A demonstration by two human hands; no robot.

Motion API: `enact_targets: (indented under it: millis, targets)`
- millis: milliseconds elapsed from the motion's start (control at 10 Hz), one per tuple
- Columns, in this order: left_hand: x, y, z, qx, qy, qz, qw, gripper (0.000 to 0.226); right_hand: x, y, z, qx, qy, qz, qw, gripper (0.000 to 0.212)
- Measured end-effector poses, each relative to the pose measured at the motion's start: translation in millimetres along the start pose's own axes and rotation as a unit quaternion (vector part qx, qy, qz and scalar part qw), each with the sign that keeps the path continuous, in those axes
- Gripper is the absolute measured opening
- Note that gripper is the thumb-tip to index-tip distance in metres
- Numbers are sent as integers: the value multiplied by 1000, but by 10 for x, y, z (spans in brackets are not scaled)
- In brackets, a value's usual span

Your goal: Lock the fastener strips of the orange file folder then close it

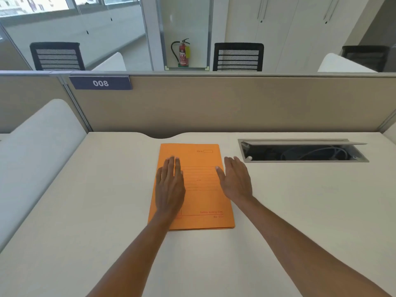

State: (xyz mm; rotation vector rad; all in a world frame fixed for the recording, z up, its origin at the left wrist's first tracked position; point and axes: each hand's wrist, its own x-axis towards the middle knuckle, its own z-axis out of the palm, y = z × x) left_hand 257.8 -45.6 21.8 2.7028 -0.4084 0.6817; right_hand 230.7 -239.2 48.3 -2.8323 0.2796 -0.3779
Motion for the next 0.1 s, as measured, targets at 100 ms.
enact_targets:
  millis: [100]
  targets:
    - [101,210,-74,-21,13,33,999,51,-10,48,4,-38,39,-55,997,65]
